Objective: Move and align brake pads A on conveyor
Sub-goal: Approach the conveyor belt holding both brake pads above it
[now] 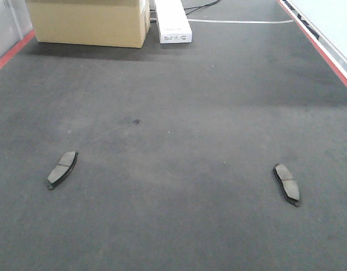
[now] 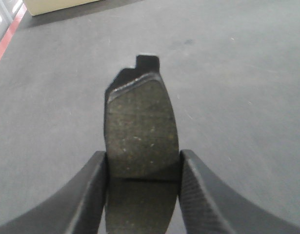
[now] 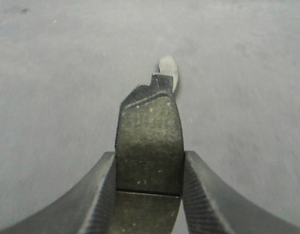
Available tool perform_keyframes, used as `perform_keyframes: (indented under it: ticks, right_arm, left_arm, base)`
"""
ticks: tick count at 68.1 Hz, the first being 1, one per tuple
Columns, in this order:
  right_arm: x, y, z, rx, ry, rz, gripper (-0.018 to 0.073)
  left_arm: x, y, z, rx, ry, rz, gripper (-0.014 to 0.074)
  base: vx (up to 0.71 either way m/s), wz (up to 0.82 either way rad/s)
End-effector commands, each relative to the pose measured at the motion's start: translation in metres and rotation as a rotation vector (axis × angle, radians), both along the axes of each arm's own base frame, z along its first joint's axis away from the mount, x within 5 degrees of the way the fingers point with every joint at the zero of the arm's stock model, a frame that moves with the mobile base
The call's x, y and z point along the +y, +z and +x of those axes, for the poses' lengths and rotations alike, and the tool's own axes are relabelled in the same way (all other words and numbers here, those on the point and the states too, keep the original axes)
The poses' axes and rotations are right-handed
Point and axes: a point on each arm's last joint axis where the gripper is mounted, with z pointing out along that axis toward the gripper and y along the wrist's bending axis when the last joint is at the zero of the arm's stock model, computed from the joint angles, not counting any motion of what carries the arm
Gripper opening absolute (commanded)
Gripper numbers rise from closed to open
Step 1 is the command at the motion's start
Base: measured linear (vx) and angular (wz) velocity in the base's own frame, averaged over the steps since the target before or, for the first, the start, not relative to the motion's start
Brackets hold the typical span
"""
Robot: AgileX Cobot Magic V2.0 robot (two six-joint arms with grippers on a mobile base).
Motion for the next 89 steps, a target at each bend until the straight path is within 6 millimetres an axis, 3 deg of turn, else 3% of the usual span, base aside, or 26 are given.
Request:
perform_keyframes:
  ticks: [1, 89]
  right_arm:
    - [-0.0008, 0.0147, 0.0036, -0.098, -0.011, -0.003, -0.0012]
    - [-0.0008, 0.0146, 0.0035, -0.097, -0.011, -0.004, -0.0012]
  left_arm:
    - [-0.0019, 0.0163, 0.0021, -0.107, -0.020, -0.017, -0.0006]
    - [-0.0019, 0.0163, 0.0021, -0.107, -0.020, -0.017, -0.0006]
  base:
    - [0.17, 0.03]
    - [0.05, -0.03]
